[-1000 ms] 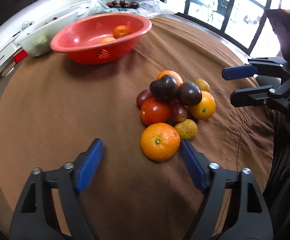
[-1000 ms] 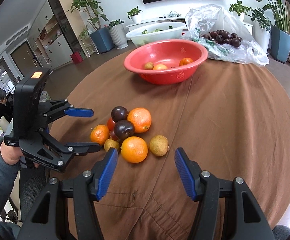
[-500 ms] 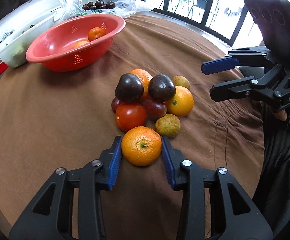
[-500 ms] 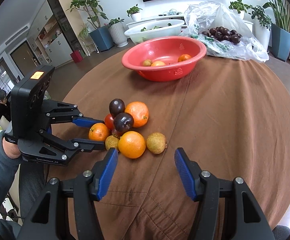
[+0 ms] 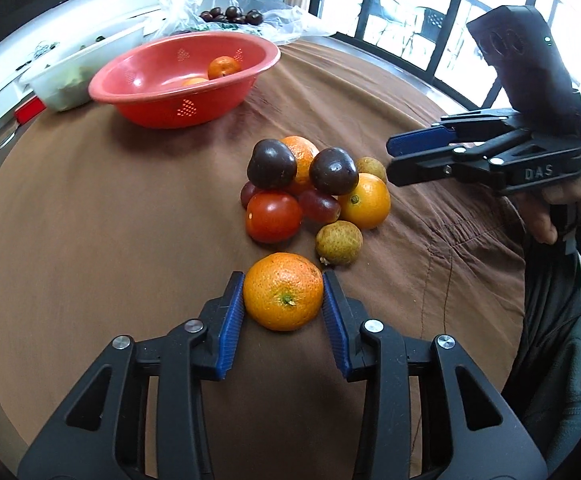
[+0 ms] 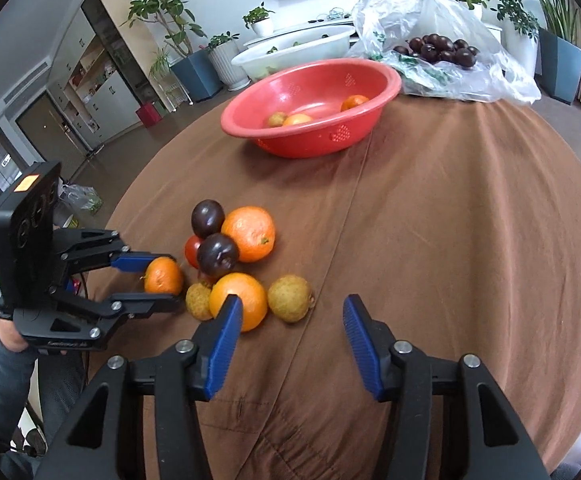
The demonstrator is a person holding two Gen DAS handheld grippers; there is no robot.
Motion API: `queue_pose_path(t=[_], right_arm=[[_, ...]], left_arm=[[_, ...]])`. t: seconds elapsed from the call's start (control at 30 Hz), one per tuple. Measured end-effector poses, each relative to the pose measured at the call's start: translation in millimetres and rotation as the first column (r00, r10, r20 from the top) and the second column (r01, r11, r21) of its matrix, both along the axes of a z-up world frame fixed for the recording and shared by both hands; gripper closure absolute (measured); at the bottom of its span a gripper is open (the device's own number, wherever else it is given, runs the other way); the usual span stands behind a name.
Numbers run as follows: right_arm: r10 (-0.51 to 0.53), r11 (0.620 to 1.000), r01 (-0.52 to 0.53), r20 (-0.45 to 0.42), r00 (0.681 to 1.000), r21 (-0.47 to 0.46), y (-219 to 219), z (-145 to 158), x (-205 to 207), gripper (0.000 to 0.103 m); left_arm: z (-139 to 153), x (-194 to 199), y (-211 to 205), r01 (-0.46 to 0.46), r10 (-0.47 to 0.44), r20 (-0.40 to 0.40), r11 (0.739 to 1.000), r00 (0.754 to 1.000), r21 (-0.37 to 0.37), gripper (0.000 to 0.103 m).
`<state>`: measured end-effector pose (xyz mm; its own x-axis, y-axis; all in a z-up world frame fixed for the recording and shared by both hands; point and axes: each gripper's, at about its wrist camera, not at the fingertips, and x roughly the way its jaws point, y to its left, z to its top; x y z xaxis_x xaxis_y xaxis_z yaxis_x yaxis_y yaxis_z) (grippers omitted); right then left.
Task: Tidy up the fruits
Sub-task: 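Grasp a dark plum with the right tool while the left tool holds the orange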
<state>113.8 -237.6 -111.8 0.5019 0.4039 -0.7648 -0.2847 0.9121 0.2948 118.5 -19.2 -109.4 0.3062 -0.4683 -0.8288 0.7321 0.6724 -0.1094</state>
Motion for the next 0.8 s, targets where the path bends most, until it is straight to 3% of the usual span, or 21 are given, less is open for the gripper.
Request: queue_pose_path(t=[0.23,0.43,0.8], right_arm=[[0.163,0.981,-0.154,0.071,0.984,-0.114,18.3,14.7,-12.4,0.050],[0.152,0.984,-0.140,0.113,0.982,-0.114,41.1,26.8,-0.2,0.050],[0.179,0.974,-0.164,0.090,0.980,-0.156,64.9,20.5,11.6,0.064]], left_arm=[[4.3,-2.5,5.6,-0.041,0.041,0.004,0.999,0.999,-0.027,0.068],[3.6,-3.8,5.5,-0.059,0.059,0.002,0.997,0.998,-0.040,0.067],[2.1,-3.0,8.5,-0.070,0.070,-0.008,0.996,0.998,-0.051,0.067]])
